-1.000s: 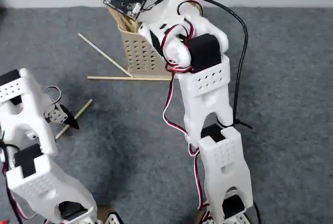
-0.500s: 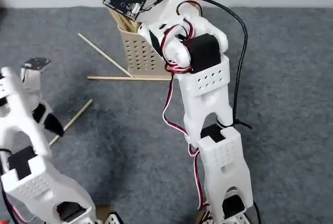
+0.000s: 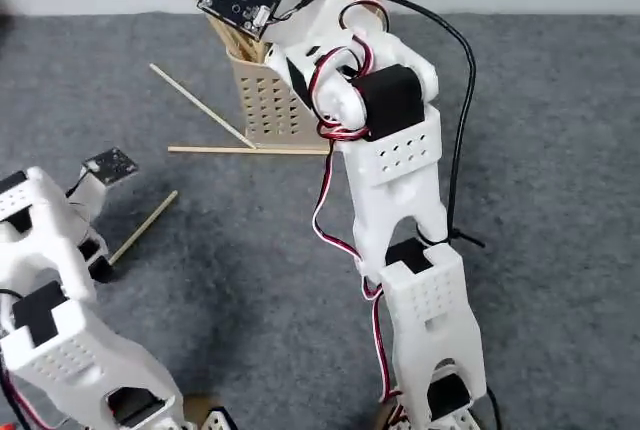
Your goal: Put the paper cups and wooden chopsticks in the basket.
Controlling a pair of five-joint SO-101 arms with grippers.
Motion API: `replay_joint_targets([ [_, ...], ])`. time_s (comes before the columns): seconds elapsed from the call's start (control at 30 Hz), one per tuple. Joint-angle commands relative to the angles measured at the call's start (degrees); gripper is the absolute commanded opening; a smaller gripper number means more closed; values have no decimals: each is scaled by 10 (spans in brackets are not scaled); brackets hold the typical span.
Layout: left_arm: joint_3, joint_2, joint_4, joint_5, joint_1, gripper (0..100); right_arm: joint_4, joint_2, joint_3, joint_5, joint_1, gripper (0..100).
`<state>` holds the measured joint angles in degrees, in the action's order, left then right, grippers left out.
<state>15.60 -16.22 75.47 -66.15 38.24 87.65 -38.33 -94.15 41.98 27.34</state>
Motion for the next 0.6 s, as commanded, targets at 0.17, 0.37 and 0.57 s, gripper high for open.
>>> replay_joint_targets([
  [0.17, 3, 5, -26, -5, 2, 137, -7, 46, -24, -3, -7, 9],
  [0.37, 47, 6, -28, -5, 3, 137, -11, 44, -24, -3, -7, 9],
  [0.57, 78, 8, -28, -4, 3, 6, -11, 45, -24, -3, -7, 9],
])
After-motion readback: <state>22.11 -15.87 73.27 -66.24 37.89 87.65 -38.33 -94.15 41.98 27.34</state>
